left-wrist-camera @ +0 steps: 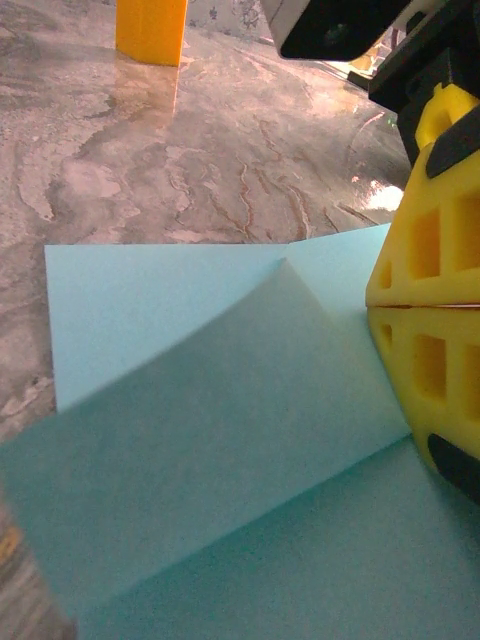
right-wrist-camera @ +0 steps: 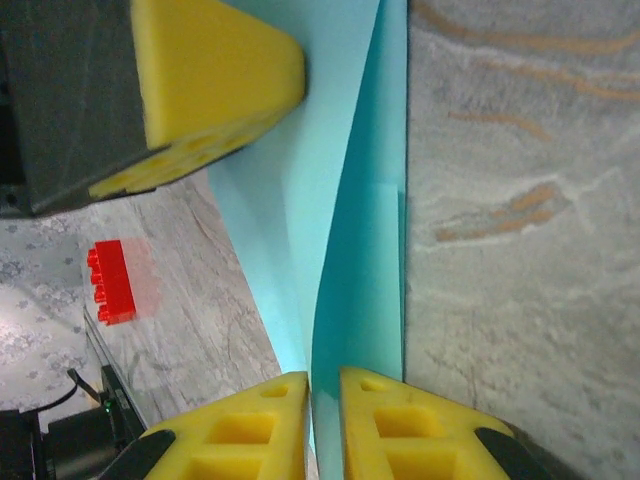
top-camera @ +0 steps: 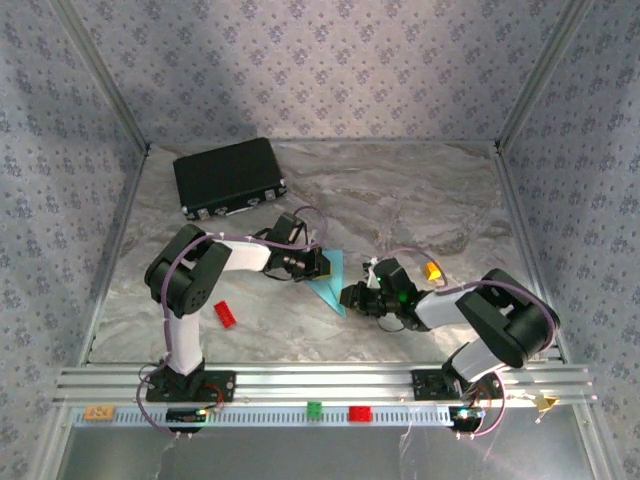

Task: Fold a paper plane with a square sheet of paper (pick it up from the middle)
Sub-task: Fourth fold the wing at the center of the table.

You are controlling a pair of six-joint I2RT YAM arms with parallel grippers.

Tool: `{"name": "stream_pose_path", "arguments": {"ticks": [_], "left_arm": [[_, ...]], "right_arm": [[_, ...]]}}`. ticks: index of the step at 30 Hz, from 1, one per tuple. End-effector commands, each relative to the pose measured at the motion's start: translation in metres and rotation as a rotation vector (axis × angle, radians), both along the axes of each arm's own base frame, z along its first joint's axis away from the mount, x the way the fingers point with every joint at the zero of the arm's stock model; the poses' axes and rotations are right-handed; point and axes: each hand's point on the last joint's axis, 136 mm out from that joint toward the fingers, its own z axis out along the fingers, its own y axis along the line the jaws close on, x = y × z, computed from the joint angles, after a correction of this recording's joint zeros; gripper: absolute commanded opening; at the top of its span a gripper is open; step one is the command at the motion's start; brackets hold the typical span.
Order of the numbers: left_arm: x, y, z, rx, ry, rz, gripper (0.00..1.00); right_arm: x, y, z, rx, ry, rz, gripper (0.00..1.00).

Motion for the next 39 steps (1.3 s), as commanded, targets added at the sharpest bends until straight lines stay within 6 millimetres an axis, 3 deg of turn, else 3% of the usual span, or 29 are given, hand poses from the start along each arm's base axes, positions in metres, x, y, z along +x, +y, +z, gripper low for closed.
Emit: {"name": "stream_pose_path", "arguments": {"ticks": [1,9,20,27,33,39], "left_arm": [[-0.003,0.010,-0.022,0.061,0.037,0.009,0.08],[-0.003,0.010,-0.023,0.064,0.040,0.013,0.08],[-0.004,0.012,-0.024,0.073,0.043,0.016,0.07],[-0.004,0.013,-0.025,0.076,0.044,0.020,0.07],[-0.004,0.013,-0.025,0.078,0.044,0.019,0.07],[-0.004,0.013,-0.025,0.078,0.045,0.021,0.07]], "right_arm": [[-0.029,-0.016,-0.027,-0.093,0.122,0.022,0.15],[-0.038,-0.023,-0.038,-0.127,0.165,0.017,0.08],[-0.040,-0.019,-0.028,-0.105,0.165,0.033,0.14],[-0.049,-0.021,-0.035,-0.130,0.190,0.054,0.06],[-0.049,-0.027,-0.035,-0.149,0.190,0.032,0.15],[-0.055,-0.033,-0.038,-0.175,0.195,0.038,0.10]]}}
